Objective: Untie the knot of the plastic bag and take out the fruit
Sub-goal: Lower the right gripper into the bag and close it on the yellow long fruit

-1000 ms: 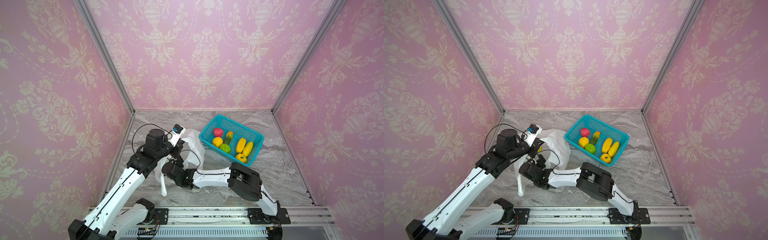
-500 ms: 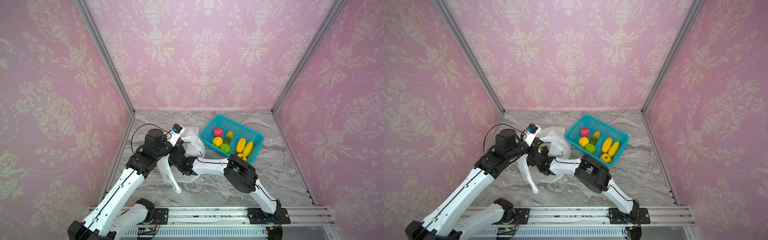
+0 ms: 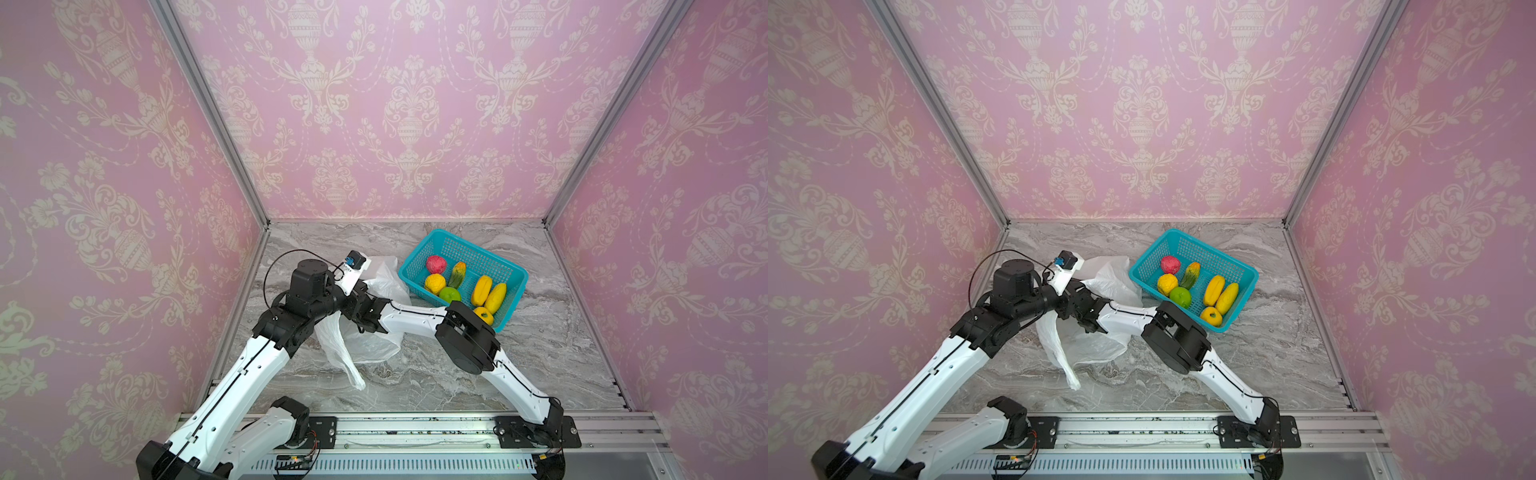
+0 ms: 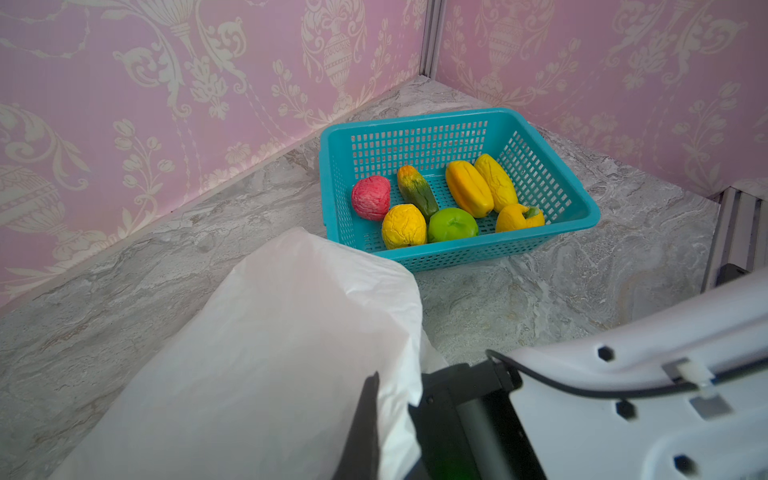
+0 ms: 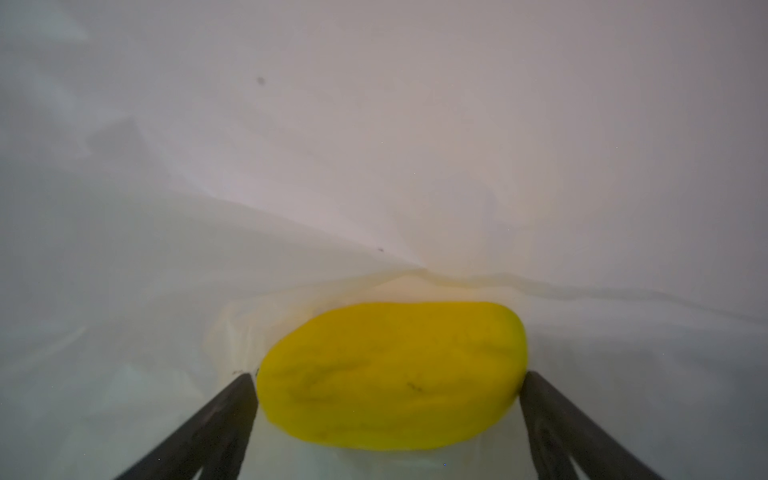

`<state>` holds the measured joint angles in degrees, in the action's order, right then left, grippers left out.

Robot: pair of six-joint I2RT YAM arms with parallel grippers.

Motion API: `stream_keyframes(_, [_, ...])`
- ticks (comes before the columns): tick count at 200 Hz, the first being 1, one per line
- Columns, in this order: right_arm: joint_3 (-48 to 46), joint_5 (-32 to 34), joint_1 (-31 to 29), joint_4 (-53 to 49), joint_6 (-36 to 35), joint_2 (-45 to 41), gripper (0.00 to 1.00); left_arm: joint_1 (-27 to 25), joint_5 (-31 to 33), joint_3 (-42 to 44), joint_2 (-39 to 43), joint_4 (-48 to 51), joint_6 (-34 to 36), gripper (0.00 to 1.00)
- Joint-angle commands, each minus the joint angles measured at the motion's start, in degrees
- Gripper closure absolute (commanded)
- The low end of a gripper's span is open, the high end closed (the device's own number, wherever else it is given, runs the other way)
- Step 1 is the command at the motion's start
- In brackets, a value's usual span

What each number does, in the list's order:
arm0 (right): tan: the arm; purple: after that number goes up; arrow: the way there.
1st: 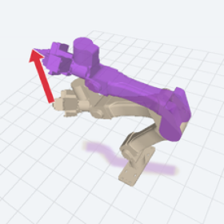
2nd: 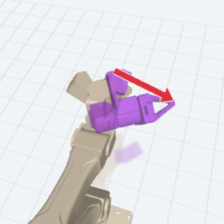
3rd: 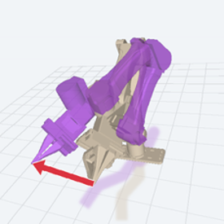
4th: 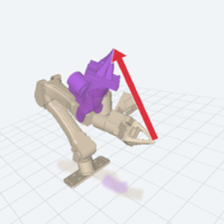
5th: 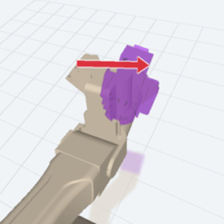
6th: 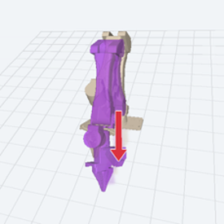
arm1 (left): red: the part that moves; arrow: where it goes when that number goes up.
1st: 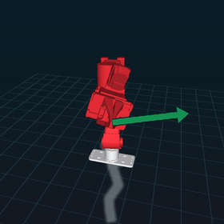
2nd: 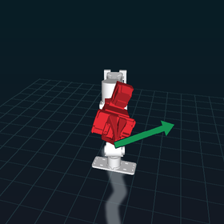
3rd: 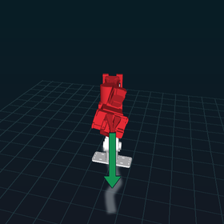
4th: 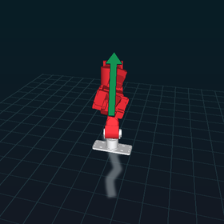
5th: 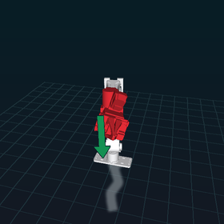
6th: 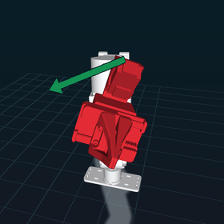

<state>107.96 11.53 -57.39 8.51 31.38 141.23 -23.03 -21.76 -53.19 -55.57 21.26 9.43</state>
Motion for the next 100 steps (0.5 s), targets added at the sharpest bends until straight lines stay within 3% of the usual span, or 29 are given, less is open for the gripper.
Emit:
stream_keyframes(1, [0.8,-5.3,0.5,0.9,5.4,3.0,0.0,0.1,-3.2,-0.5,1.0,-1.9,0.1,1.0])
stream_keyframes(46, [3.7,-4.2,1.0,-3.1,11.9,5.5,0.0,0.1,-3.3,-0.5,0.9,-1.9,0.1,1.0])
stream_keyframes(100, [9.2,-9.0,0.9,-2.8,17.4,10.9,0.0,0.1,-3.5,-0.5,0.9,-2.0,0.0,1.0])
